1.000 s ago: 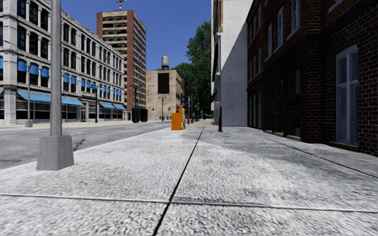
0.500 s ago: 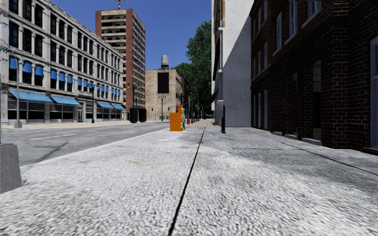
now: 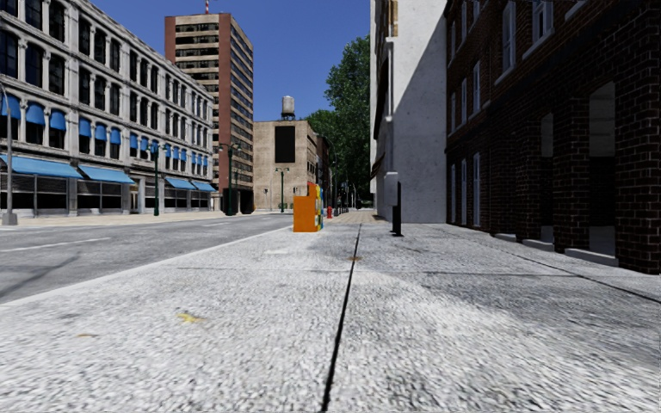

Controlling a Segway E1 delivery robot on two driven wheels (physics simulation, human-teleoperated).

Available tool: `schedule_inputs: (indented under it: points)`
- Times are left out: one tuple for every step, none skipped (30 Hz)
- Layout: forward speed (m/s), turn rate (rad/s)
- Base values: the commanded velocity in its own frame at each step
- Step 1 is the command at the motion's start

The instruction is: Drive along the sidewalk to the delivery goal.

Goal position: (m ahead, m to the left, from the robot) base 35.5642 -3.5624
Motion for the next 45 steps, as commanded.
schedule_inputs:
  points:
    - [2.00,0.00]
    - [2.00,0.00]
    - [2.00,0.00]
    - [2.00,0.00]
    - [2.00,0.00]
    - [2.00,0.00]
    - [2.00,-0.03]
    - [2.00,-0.12]
    - [2.00,-0.20]
    - [2.00,-0.25]
    - [2.00,-0.25]
    - [2.00,-0.26]
    - [2.00,-0.26]
    - [2.00,-0.18]
    - [2.00,0.00]
    - [2.00,0.00]
    - [2.00,0.00]
    - [2.00,0.00]
    - [2.00,0.00]
    - [2.00,0.00]
    - [2.00,0.00]
    - [2.00,0.00]
    - [2.00,0.00]
    - [2.00,0.00]
    - [2.00,0.00]
    - [2.00,0.00]
    - [2.00,0.00]
    - [2.00,0.00]
    - [2.00,0.00]
    - [2.00,0.00]
    - [2.00,0.00]
    - [2.00,0.00]
    - [2.00,0.00]
    - [2.00,0.00]
    - [2.00,0.00]
    - [2.00,-0.02]
    - [2.00,-0.04]
    - [2.00,-0.02]
    - [2.00,-0.01]
    - [2.00,-0.02]
    - [2.00,-0.17]
    - [2.00,-0.14]
    - [2.00,0.00]
    - [2.00,0.00]
    - [2.00,0.00]
